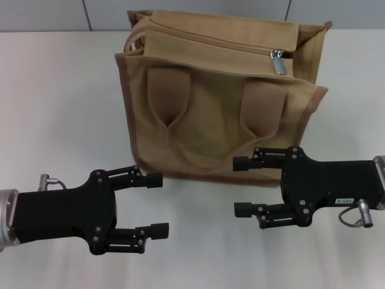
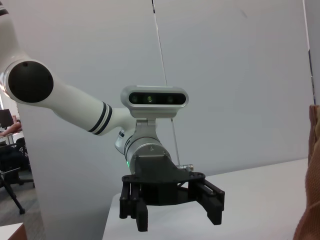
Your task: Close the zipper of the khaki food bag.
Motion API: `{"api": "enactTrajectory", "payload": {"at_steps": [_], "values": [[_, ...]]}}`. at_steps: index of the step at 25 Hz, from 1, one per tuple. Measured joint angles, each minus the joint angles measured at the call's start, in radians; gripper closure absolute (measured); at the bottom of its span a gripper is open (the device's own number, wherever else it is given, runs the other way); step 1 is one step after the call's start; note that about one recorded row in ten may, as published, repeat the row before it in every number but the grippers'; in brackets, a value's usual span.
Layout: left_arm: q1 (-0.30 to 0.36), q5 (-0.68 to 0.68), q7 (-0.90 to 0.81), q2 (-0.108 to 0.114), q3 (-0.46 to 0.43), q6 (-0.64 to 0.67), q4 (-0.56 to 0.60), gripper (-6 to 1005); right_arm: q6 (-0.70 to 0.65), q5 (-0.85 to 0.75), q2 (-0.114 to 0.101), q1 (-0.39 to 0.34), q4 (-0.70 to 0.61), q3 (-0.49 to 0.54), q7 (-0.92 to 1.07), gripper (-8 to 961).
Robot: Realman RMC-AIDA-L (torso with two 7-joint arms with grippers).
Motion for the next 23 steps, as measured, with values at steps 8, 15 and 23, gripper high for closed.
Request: {"api": "enactTrajectory", "payload": {"at_steps": [8,15,23], "values": [[0.0,-0.001,0.0,-0.001,0.0,0.001,0.0,181,0.001,0.0,0.0,0.005,-0.002,0.0,0.0,192],[-0.001,-0.001,0.001,-0.002,0.0,0.003,0.0,181,0.002,0.0,-0.001,0.007,0.001,0.0,0.0,193],[-0.001,-0.001,0.001,-0.003,0.002,0.003,0.0,181,0.001,0.0,-0.001,0.01,0.003,0.0,0.0,193]]}}
